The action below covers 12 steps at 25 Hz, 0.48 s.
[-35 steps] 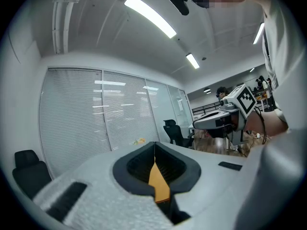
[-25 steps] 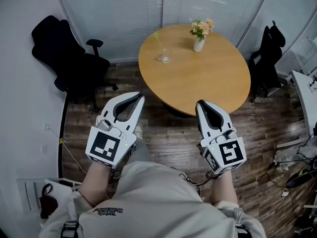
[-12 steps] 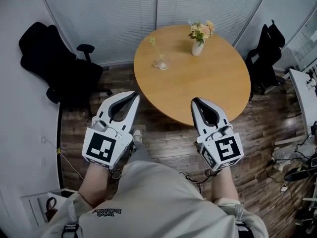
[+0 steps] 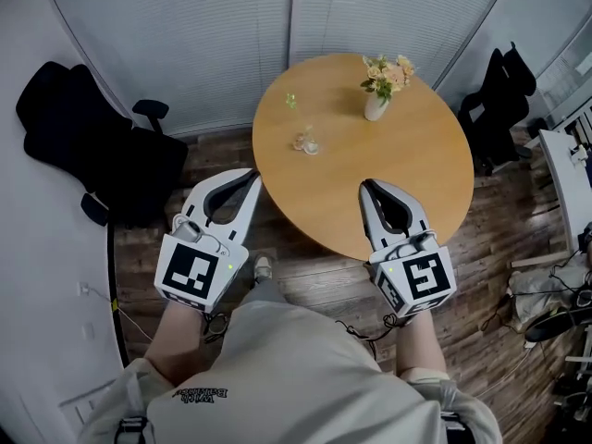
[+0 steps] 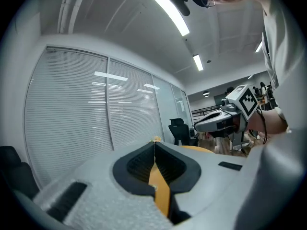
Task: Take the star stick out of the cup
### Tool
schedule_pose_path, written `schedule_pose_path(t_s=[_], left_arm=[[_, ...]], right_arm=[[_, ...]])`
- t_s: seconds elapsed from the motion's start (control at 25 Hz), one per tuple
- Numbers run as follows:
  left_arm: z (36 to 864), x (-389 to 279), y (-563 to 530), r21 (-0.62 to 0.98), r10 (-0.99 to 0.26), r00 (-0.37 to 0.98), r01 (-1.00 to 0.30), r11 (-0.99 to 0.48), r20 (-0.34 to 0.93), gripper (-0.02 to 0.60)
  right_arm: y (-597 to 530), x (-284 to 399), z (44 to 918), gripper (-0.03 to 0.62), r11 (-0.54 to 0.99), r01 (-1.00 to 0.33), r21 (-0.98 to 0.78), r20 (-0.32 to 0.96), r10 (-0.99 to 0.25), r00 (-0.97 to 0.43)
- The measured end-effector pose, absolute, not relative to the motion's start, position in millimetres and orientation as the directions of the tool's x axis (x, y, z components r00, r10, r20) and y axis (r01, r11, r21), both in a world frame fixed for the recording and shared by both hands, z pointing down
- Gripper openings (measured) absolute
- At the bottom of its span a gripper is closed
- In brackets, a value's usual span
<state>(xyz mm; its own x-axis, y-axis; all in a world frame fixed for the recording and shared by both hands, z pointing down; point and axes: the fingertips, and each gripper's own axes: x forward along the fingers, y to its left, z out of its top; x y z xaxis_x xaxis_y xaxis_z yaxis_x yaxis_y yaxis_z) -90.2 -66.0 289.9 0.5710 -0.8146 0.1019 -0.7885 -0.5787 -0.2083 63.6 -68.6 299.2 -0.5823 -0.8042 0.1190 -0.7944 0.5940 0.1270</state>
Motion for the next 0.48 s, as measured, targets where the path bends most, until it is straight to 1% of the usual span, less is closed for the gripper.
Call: schedule_pose_path(t_s=[0.48], left_arm=[[284.7, -147.4, -185.6, -0.217, -0.756, 0.646, -0.727, -0.652, 0.108, 0.023]], right_arm=[[-175.8, 11.5, 287.3, 0.037, 0.506, -0.855, 0.114, 0.116, -0.862, -0.494]])
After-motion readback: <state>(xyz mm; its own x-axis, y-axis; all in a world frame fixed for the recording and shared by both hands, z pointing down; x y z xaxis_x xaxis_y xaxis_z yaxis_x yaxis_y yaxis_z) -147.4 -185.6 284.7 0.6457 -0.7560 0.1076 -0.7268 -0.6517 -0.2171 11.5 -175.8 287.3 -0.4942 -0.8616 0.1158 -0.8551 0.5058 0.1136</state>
